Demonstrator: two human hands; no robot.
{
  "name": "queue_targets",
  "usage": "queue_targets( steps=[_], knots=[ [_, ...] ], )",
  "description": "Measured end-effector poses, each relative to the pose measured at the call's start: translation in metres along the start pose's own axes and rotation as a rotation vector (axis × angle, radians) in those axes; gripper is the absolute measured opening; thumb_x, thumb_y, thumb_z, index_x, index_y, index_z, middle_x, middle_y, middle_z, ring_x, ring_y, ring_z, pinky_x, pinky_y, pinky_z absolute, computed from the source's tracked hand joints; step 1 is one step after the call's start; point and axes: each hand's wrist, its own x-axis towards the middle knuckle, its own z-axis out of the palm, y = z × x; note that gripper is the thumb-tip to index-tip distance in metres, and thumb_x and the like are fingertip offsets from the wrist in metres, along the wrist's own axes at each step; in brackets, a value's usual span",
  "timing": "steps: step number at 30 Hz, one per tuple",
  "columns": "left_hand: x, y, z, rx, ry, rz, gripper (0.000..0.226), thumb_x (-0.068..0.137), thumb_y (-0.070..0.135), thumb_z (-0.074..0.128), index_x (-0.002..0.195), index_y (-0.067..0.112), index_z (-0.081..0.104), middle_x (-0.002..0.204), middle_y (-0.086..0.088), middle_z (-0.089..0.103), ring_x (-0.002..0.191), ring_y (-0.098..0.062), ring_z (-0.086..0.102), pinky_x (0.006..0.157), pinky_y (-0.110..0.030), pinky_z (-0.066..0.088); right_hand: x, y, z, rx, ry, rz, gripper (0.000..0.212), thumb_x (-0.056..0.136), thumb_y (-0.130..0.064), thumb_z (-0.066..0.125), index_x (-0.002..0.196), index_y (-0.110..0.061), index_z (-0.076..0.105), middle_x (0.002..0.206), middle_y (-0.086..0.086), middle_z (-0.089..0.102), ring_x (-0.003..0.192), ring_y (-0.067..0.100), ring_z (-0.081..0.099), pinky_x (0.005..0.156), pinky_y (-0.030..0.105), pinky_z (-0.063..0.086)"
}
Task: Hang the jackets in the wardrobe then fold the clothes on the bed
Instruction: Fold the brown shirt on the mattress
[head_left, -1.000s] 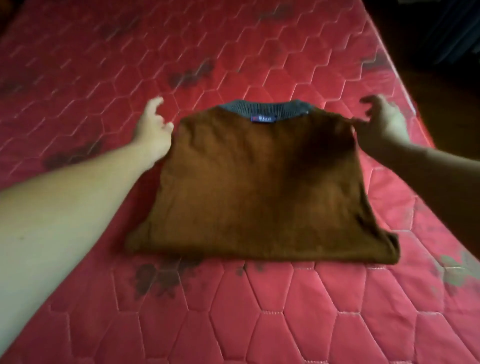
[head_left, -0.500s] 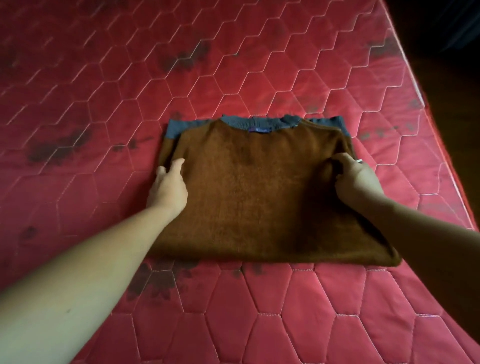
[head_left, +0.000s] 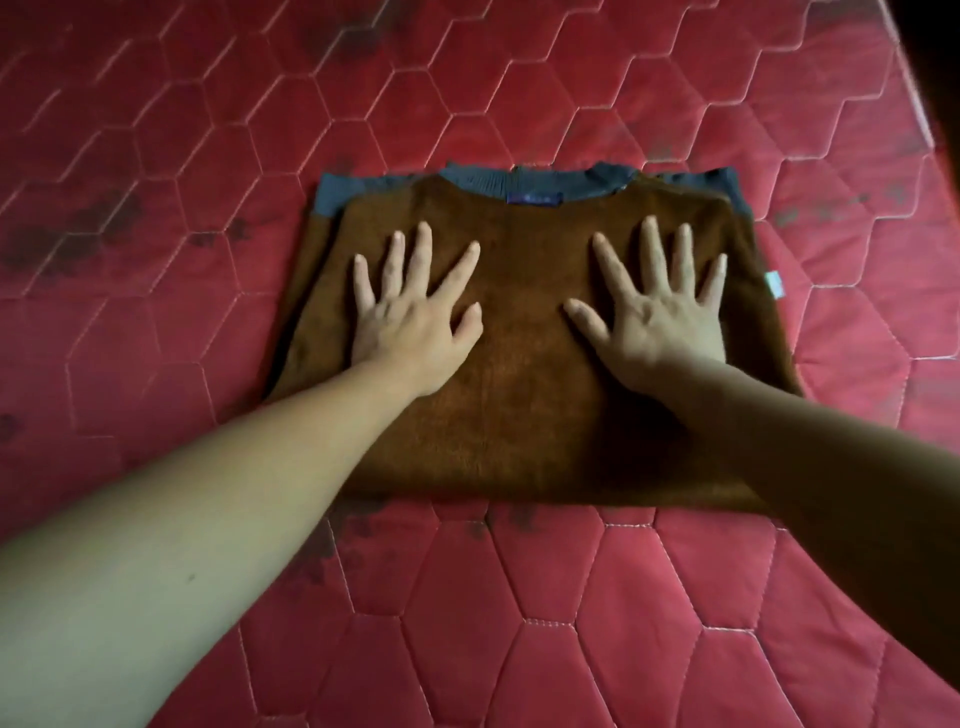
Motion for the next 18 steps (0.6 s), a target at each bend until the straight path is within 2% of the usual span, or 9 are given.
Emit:
queue_targets(
  steps=[2,6,9,11,13,16,18],
  knots=[
    [0.004,-0.004,0.008,0.019,0.008,0.004,0.065,0.094,0.064,0.017,0.154,0.050,-0.001,0.168,-0.005,-0.005,0.155,-0.031,-0.003,0.120,-0.062,-0.001,0.005,0.002,0.008,-0.018,0.033,0.024,0.083,0.085,-0.089,0.000,0.157,-0.048,-0.004,0.169,0.008,-0.004,0.154,0.037,-0.010,0.117,0.068,-0.007],
    [0.009,-0.003,-0.004,0.025,-0.113,-0.018,0.065,0.094,0.065,0.015,0.154,0.051,-0.007,0.167,-0.004,-0.015,0.154,-0.029,-0.013,0.119,-0.064,-0.006,0.011,0.001,-0.005,-0.037,-0.129,0.029,0.085,0.081,-0.091,-0.002,0.154,-0.049,-0.011,0.168,0.007,-0.016,0.153,0.038,-0.018,0.114,0.072,-0.009],
    [-0.010,0.009,-0.016,-0.028,-0.163,0.005,0.066,0.098,0.062,0.020,0.155,0.047,-0.007,0.167,-0.005,-0.019,0.153,-0.027,-0.018,0.117,-0.066,-0.007,-0.005,-0.013,-0.024,0.061,-0.182,0.038,0.086,0.084,-0.087,0.003,0.158,-0.043,-0.002,0.168,0.006,-0.015,0.153,0.036,-0.017,0.116,0.071,-0.006],
    [-0.043,0.016,-0.009,0.012,-0.102,0.115,0.068,0.096,0.063,0.024,0.157,0.045,-0.002,0.168,-0.007,-0.012,0.154,-0.028,-0.011,0.116,-0.068,-0.001,-0.042,-0.027,-0.018,0.046,-0.126,-0.086,0.083,0.089,-0.084,0.004,0.159,-0.040,0.010,0.170,0.006,-0.006,0.155,0.034,-0.011,0.115,0.072,-0.003],
    [-0.069,0.018,0.004,0.068,-0.014,0.187,0.070,0.094,0.065,0.027,0.157,0.045,0.005,0.169,-0.008,-0.002,0.155,-0.029,-0.001,0.116,-0.069,0.006,-0.079,-0.032,0.001,-0.078,-0.053,-0.237,0.080,0.091,-0.084,0.009,0.159,-0.041,0.015,0.170,0.006,0.003,0.155,0.036,-0.005,0.112,0.076,0.000],
    [-0.064,0.014,0.018,0.069,0.078,0.172,0.070,0.093,0.065,0.029,0.157,0.046,0.009,0.168,-0.007,0.005,0.155,-0.029,0.005,0.115,-0.069,0.009,-0.083,-0.026,0.019,-0.113,0.042,-0.255,0.078,0.091,-0.084,0.019,0.158,-0.043,0.019,0.169,0.007,0.012,0.155,0.039,0.004,0.111,0.078,0.001],
    [-0.056,0.013,0.019,0.096,0.072,0.181,0.070,0.093,0.065,0.028,0.157,0.046,0.008,0.168,-0.008,0.004,0.155,-0.030,0.006,0.115,-0.070,0.009,-0.077,-0.026,0.019,-0.112,0.052,-0.256,0.078,0.091,-0.083,0.019,0.158,-0.043,0.019,0.169,0.007,0.013,0.155,0.039,0.005,0.111,0.078,0.000]
  ],
)
